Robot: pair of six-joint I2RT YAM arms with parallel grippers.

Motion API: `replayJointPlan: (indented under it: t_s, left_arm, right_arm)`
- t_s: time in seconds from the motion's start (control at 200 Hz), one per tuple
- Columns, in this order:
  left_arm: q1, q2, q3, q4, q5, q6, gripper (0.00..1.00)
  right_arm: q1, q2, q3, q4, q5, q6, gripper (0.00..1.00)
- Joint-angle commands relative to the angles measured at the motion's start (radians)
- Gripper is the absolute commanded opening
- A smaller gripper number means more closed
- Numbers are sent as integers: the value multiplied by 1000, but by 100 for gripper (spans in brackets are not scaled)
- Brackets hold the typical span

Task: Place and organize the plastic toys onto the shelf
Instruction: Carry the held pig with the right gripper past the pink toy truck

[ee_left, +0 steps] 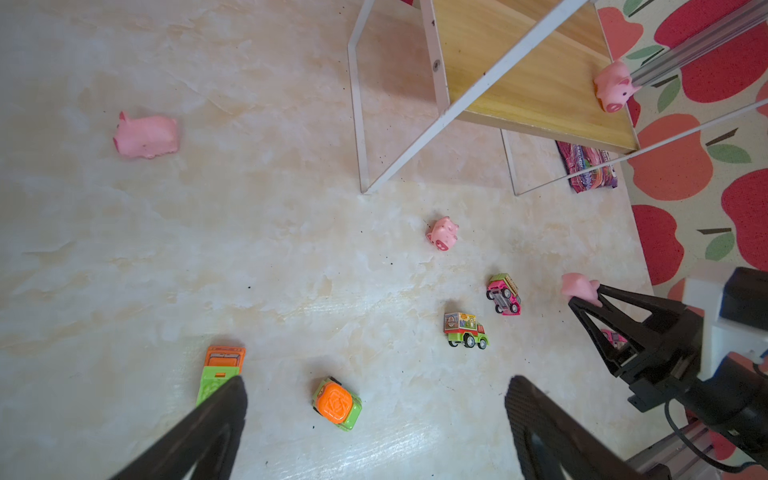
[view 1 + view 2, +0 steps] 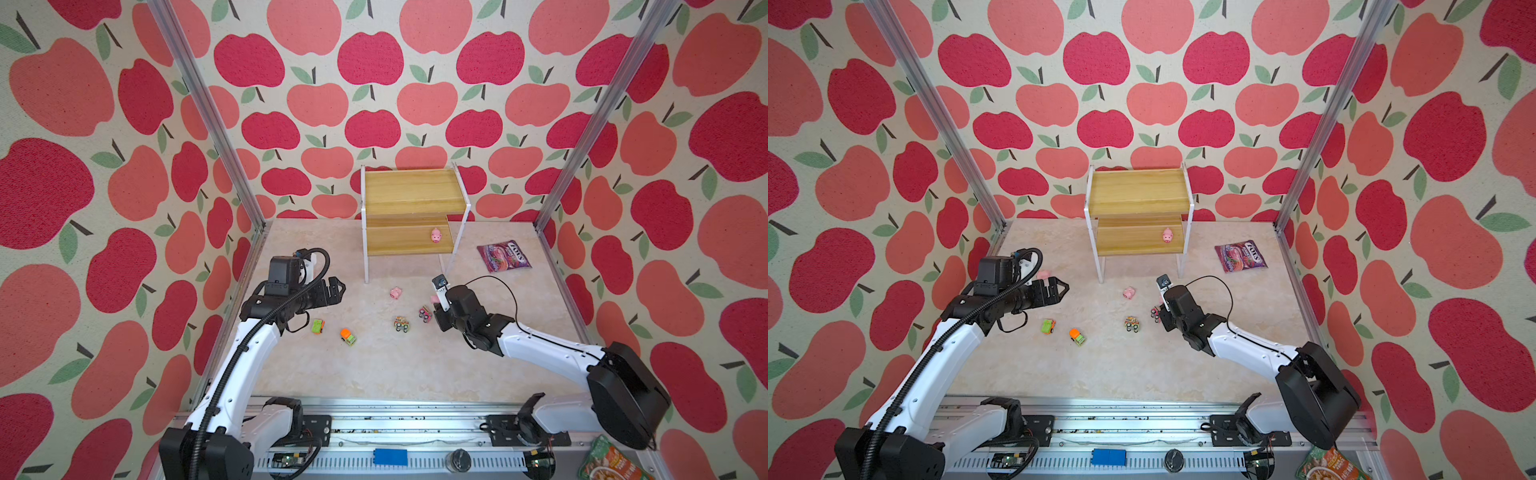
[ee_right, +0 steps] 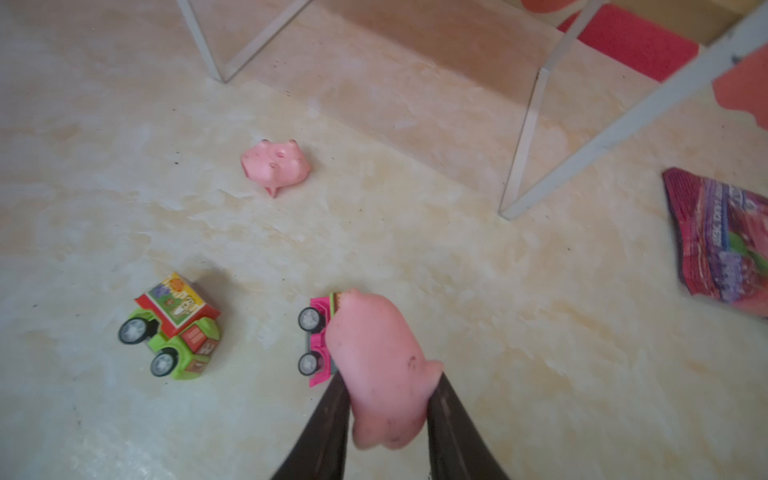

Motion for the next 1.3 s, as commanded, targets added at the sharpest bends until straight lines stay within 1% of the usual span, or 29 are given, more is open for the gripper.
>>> replayJointPlan:
  t_s: [0.0,0.155,0.27,0.38,0.51,0.615,0.675,0.8,0.855,0.996,1.121,1.156,1.206,1.296]
  left_arm:
    - [-23,-27,6,-27,-28,29,100]
    - [-37,-41,5,-22,-24,31,100]
    - [-42,-42,6,-22,-26,37,100]
    - [-42,-46,8,-22,-23,38,100]
    - [-43,-53,8,-23,-26,39,100]
    - [-43,-59,6,-24,-27,39,100]
    - [-43,-63,6,-24,-28,39,100]
    - [-43,-67,4,-24,-30,39,100]
    - [-44,-66,4,-24,-29,39,100]
    - [-45,-67,5,-24,-27,39,100]
    - [-49,-69,1,-20,-26,40,100]
    - [-51,-70,1,-18,-23,41,100]
    - [-55,-71,0,-18,-20,41,100]
    - [-63,-72,-1,-15,-16,42,100]
  right_arm:
    - [-24,17,-16,-78,91,188,33]
    - [-45,90,0,-114,134,315,33]
    - [-50,145,11,-120,148,382,33]
    - [-50,193,21,-123,152,430,33]
    - [-50,235,56,-168,154,493,33]
    - [-41,245,76,-173,121,499,38]
    - [-29,246,85,-171,110,491,42]
    - [-21,222,91,-168,66,466,53]
    - [-21,197,88,-171,54,453,56]
    - [-21,92,35,-98,8,358,60]
    - [-30,-20,-47,41,-87,196,62]
    - [-31,-45,-70,72,-86,155,63]
    - [-42,-80,-95,96,-64,133,64]
    - [-71,-132,-153,175,-87,103,64]
